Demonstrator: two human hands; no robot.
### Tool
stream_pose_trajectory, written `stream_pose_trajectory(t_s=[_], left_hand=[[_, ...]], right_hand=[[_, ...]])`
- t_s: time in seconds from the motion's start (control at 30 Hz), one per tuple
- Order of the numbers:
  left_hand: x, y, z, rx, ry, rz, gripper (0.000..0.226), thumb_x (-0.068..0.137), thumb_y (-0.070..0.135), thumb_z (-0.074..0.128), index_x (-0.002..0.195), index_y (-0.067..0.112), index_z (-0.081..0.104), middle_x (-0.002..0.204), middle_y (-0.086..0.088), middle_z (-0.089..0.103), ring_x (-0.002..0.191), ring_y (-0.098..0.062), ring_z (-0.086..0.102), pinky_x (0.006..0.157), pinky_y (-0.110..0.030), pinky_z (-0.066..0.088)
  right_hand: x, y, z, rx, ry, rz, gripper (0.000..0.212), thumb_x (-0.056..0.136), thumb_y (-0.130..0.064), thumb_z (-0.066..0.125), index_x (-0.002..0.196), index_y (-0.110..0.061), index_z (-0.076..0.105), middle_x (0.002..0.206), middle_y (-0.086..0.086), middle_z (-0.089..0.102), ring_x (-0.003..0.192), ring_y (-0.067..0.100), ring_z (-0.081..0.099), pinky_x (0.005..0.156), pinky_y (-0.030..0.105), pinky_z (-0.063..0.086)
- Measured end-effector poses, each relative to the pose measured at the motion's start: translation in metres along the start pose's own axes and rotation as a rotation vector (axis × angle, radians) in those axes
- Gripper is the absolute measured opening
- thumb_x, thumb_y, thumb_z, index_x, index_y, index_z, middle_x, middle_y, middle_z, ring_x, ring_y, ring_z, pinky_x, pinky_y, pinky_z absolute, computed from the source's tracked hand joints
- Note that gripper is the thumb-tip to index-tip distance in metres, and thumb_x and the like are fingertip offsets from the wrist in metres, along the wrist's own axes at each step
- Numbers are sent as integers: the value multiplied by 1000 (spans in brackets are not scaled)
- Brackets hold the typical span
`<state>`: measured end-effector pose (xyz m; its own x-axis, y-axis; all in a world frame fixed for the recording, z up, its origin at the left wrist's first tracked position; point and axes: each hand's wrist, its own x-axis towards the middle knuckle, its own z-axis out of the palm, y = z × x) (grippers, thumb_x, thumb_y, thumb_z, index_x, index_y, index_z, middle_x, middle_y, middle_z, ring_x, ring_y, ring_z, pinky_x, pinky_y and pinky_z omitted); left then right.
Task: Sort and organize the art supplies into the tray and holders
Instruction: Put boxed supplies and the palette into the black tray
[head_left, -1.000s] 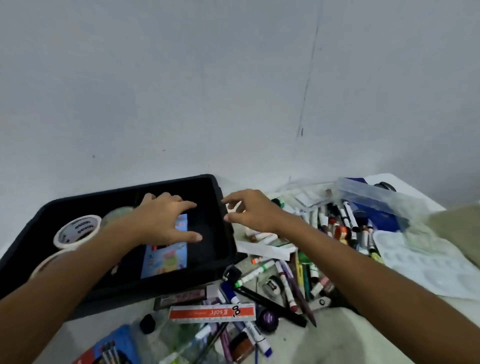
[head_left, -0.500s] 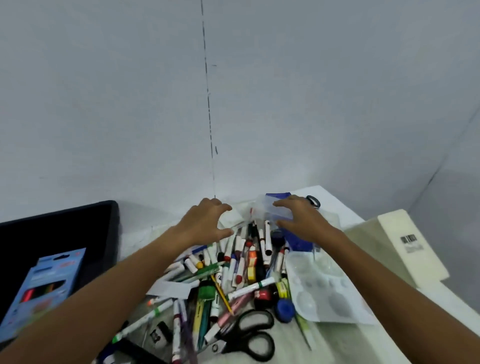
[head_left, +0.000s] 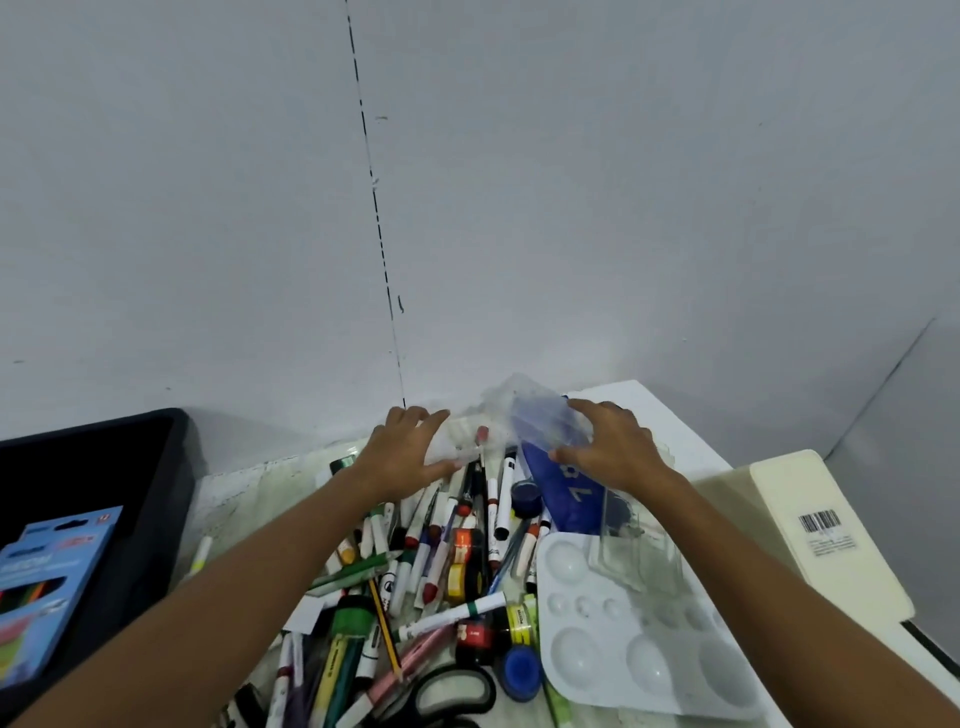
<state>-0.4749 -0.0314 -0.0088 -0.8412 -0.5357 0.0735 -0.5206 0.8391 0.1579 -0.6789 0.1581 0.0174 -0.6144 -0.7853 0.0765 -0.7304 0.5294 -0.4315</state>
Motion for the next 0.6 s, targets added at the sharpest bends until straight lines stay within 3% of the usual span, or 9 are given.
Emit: stream_pose_trajectory(t_s=[0.13,0.3,0.5,0.6], left_hand=[[-13,-13,-15,37,85,50,99,68,80,23,146,20,34,139,-7,42,127,-24,35,99,-40,41],[-41,-42,-30,105,135,97,93,71,79,28,143,21,39,137,-5,44,124,-22,36,99,-38,41],[-79,-67,-41,109,165,123,90,77,83,28,140,21,41,132,-5,47,119,-19,39,97,-37,41],[-94,-64,-42,108,191,122,85,80,79,34,140,19,42,133,-6,47,119,-19,39,99,-36,40]], right_hand=[[7,3,-6,56,62,117,82,74,-60,71,143,-28,40,142,7,46,130,32,40,102,49,34],[12,-2,-6,-55,38,193,77,76,-58,69,139,-23,43,137,11,47,128,35,40,100,49,33],[17,-9,14,-93,-69,92,60,75,-51,66,125,-24,50,124,5,59,112,30,54,94,45,44],[16,-14,18,-157,-150,48,57,78,-45,67,128,-23,49,126,5,57,116,28,52,98,45,34]])
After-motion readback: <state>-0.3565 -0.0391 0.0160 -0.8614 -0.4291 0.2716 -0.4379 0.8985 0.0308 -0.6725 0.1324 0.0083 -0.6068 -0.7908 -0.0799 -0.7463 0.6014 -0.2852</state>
